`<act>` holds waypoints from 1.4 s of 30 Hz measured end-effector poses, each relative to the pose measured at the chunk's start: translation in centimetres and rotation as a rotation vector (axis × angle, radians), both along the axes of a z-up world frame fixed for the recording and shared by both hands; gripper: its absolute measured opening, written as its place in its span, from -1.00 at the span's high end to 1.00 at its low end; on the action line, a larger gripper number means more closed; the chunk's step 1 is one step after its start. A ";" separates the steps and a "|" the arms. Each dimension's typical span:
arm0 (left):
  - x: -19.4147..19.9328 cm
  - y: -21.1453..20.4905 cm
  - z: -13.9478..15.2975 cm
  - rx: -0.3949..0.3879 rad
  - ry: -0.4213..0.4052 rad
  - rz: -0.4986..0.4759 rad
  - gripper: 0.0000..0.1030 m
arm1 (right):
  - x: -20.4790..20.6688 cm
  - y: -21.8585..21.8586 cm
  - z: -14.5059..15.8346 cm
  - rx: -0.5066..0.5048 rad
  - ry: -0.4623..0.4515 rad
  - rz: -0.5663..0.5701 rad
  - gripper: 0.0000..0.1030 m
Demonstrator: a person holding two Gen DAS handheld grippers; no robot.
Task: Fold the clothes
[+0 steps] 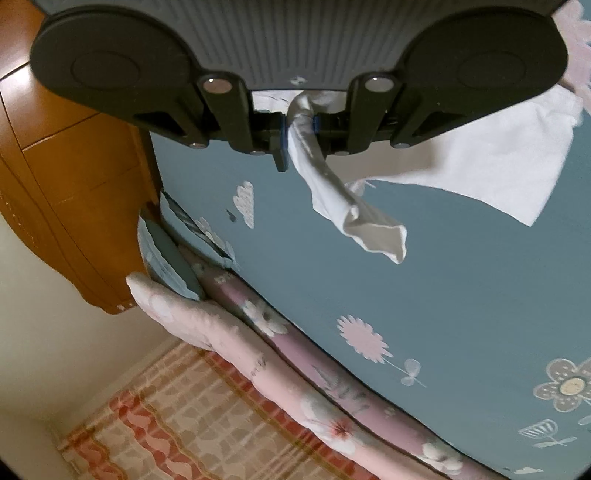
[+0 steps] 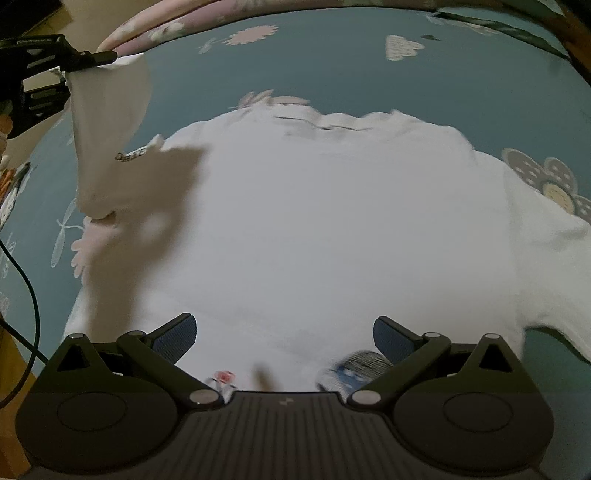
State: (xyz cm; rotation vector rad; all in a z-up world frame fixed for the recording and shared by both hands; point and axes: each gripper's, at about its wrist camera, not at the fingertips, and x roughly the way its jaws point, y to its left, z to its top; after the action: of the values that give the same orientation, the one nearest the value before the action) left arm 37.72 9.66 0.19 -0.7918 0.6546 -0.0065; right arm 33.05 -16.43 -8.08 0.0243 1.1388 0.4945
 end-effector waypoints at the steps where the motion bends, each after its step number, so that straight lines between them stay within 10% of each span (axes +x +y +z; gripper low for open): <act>1: 0.2 -0.6 0.0 0.001 0.000 -0.005 0.81 | -0.1 -0.5 0.0 -0.002 0.000 -0.007 -1.00; 42: 3.8 -14.8 -2.8 0.140 0.106 -0.245 0.81 | -0.8 -6.8 0.2 0.100 0.072 0.151 -1.00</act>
State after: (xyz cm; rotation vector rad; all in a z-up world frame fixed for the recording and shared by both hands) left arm 41.49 -5.12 -2.63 -0.5767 0.8407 -0.1417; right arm 32.30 -23.20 -7.90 0.0429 1.1914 0.6895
